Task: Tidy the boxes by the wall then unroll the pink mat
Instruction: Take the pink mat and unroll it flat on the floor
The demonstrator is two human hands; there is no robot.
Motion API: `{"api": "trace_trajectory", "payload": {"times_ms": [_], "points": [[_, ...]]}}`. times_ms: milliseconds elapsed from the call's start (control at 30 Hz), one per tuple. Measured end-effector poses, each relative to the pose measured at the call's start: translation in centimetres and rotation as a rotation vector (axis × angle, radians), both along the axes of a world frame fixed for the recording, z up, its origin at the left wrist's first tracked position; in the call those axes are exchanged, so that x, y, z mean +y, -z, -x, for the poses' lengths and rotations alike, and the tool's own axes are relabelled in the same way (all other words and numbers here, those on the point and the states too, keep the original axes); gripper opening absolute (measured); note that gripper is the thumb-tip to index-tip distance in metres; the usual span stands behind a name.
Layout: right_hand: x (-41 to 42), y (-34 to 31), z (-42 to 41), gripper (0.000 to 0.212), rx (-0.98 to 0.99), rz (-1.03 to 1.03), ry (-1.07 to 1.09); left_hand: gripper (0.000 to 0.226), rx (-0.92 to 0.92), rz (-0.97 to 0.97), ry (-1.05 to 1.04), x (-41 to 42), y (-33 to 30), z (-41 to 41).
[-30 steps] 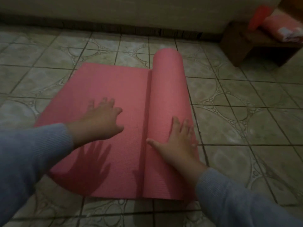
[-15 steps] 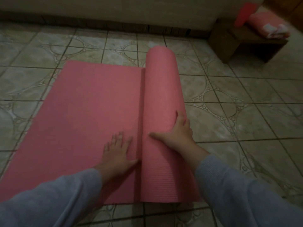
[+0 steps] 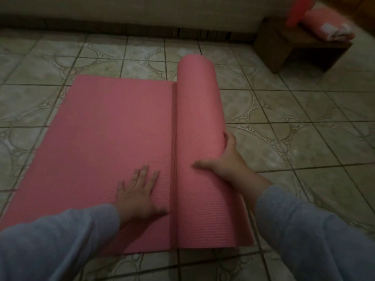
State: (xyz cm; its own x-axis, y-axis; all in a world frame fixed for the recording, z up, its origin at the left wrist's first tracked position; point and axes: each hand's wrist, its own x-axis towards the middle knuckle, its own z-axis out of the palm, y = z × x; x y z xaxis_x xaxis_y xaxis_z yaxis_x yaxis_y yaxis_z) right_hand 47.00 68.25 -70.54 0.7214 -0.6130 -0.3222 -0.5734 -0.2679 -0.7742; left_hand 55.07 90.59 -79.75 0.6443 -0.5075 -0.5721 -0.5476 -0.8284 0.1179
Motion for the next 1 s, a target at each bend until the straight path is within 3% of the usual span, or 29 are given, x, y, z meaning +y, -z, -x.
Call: {"api": "trace_trajectory", "payload": {"times_ms": [333, 733, 900, 1000], "points": [[0.2, -0.5, 0.1, 0.131, -0.047, -0.052, -0.069, 0.122, -0.002, -0.06, -0.009, 1.6, -0.3, -0.1], [6.2, 0.4, -1.2, 0.127, -0.091, -0.176, -0.113, 0.12, -0.065, -0.144, 0.005, 9.4, -2.3, -1.8], [2.5, 0.8, -0.1, 0.124, -0.104, -0.337, -0.09, 0.111, -0.009, -0.037, -0.017, 9.8, -2.0, -3.7], [-0.5, 0.2, 1.0, 0.12, -0.01, -0.486, -0.093, 0.111, -0.011, -0.007, -0.009, 10.9, -1.9, -5.5]]}}
